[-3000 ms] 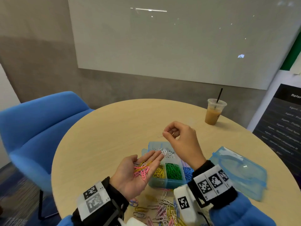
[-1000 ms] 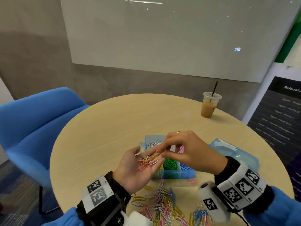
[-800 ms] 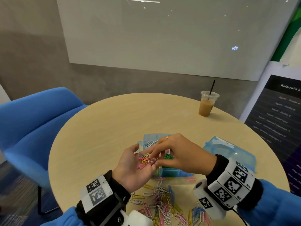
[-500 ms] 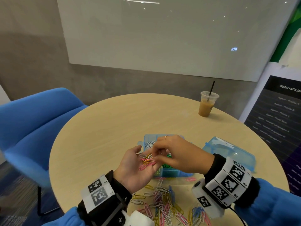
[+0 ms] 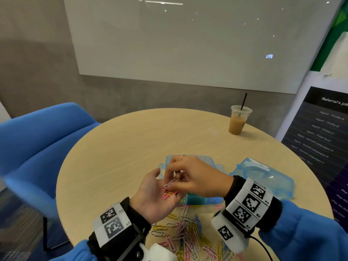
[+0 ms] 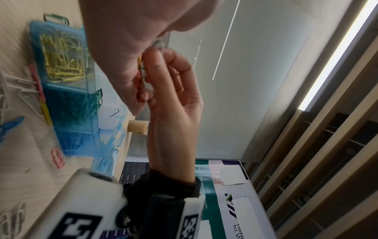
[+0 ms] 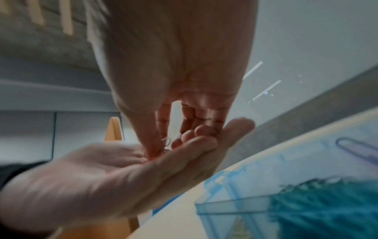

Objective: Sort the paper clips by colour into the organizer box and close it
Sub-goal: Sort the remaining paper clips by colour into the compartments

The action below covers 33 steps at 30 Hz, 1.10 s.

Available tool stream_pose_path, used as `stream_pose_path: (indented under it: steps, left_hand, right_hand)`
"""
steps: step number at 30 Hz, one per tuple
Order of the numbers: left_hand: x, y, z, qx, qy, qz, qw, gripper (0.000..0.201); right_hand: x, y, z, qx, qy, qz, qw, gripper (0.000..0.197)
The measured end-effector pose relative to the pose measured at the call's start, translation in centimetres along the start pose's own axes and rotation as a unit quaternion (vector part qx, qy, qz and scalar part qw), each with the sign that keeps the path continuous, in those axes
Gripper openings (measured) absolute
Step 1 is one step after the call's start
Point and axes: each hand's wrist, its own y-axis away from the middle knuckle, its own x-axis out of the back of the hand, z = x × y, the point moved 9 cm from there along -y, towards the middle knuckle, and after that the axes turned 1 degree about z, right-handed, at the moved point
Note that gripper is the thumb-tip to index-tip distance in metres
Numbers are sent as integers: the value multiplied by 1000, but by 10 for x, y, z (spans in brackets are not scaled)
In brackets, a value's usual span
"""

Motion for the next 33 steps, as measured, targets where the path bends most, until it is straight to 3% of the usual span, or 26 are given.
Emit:
stream_pose_path:
  steps: [7, 13, 17, 21, 24, 27, 33]
  left_hand:
    - [10, -3, 5, -11, -54, 41, 998, 71]
    - [12, 1, 7, -14, -50, 64, 997, 69]
    - [12, 1, 10, -14, -59, 64, 996, 70]
    - [9, 3, 11, -17, -57, 51, 997, 71]
    - [6, 3, 11, -18, -58, 37, 998, 73]
    - [4, 4, 12, -16, -67, 21, 997, 78]
    - [1, 7, 13, -18, -46, 17, 999, 77]
  right_hand:
    - [16, -8, 19, -53, -125, 57, 989, 3]
    - [42, -3, 70, -151, -141, 226, 952, 5]
    - [36, 2, 85, -215, 10, 148, 965, 38]
    - [43, 4, 58, -138, 19, 144, 980, 18]
    - [27, 0, 29, -47, 17, 55, 997, 10]
    - [14, -1, 22, -24, 43, 15, 999, 6]
    - [14, -2, 8, 29, 29, 22, 999, 10]
